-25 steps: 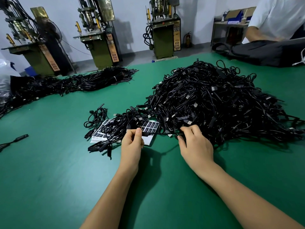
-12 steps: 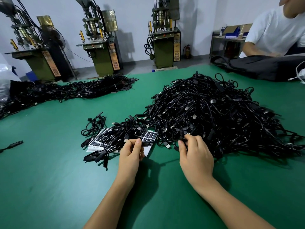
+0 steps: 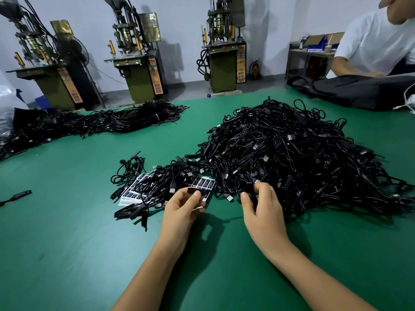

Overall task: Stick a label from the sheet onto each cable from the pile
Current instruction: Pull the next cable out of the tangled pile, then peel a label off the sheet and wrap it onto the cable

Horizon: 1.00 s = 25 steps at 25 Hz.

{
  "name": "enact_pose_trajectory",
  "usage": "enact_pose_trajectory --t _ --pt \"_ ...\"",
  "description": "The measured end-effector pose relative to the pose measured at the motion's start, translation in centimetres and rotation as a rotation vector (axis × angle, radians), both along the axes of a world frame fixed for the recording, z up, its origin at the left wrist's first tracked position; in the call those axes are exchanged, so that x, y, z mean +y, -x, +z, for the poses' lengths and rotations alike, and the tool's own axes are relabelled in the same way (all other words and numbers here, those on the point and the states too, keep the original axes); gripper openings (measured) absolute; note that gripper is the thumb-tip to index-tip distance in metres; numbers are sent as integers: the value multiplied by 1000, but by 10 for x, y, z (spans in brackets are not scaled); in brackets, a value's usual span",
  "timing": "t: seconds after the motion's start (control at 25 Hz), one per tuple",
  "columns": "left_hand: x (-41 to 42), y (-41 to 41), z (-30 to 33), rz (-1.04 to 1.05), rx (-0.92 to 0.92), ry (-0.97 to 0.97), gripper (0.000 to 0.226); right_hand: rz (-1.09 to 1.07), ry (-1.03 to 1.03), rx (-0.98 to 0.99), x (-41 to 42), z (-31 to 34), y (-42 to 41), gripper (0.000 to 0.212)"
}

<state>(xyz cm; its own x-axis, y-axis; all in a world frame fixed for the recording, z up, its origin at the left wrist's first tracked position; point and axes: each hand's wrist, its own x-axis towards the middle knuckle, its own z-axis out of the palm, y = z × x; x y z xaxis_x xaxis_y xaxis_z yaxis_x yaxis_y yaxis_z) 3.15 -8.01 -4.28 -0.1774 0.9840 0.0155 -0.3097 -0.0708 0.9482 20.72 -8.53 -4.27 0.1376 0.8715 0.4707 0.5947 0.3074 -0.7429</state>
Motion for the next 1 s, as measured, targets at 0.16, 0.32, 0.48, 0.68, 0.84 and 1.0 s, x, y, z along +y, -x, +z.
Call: enact_pose_trajectory --t 0.16,0.32,0.48,0.68,0.84,1.0 --pt "3 1 2 -50 -167 11 5 23 -291 -43 -12 4 6 18" --pt "8 8 11 -44 -470 101 6 294 -457 -206 -32 1 27 17" --pt "7 15 19 35 -633 172 21 412 -404 -497 -36 -6 33 37" --pt "8 26 25 89 -632 177 12 444 -121 -529 -31 -1 23 46" --pt "8 33 28 112 -396 89 16 259 -182 -176 -20 1 18 28" --pt "7 35 27 154 -269 75 17 202 0 -150 -1 -3 -5 28"
